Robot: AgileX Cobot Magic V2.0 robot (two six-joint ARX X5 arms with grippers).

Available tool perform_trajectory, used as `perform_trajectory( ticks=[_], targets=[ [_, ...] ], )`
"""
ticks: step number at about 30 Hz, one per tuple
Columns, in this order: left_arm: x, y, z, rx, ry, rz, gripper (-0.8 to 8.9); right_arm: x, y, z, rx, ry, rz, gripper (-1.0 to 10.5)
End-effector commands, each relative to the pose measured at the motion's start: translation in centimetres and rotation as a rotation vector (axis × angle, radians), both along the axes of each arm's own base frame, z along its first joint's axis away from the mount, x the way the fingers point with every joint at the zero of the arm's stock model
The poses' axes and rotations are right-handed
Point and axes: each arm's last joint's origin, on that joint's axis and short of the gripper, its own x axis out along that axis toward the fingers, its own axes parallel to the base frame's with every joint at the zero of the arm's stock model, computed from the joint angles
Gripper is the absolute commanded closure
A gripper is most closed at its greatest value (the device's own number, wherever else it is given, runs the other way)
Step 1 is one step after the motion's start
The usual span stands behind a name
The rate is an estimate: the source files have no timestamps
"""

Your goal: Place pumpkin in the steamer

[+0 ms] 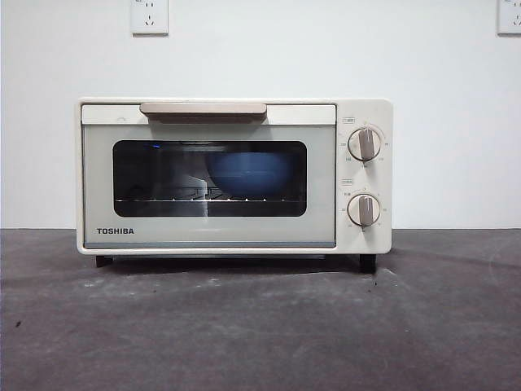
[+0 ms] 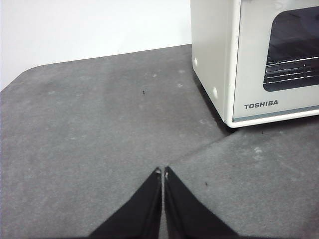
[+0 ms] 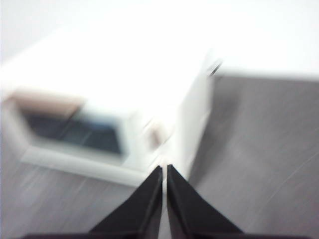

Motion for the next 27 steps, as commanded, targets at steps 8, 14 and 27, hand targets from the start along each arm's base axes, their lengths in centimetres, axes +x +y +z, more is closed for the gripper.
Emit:
perform_trajectory(
  ticks=[8,14,27],
  targets=[
    [0.1,0.0,-0.6,0.012,0.021,0.001,7.94,0.5,-3.9,-5.9,0.014,-0.236,-0.346,9.4],
    [0.1,0.0,-0.6,0.012,0.021,0.001,7.94,0.0,-5.2,-9.4,0.012,-0.27,-0.464,9.4],
    [0.1,0.0,-0.6,0.012,0.02,0.001,7.94,-0.6,-5.4,-12.0,0.008,-0.264,-0.491,9.4]
  ],
)
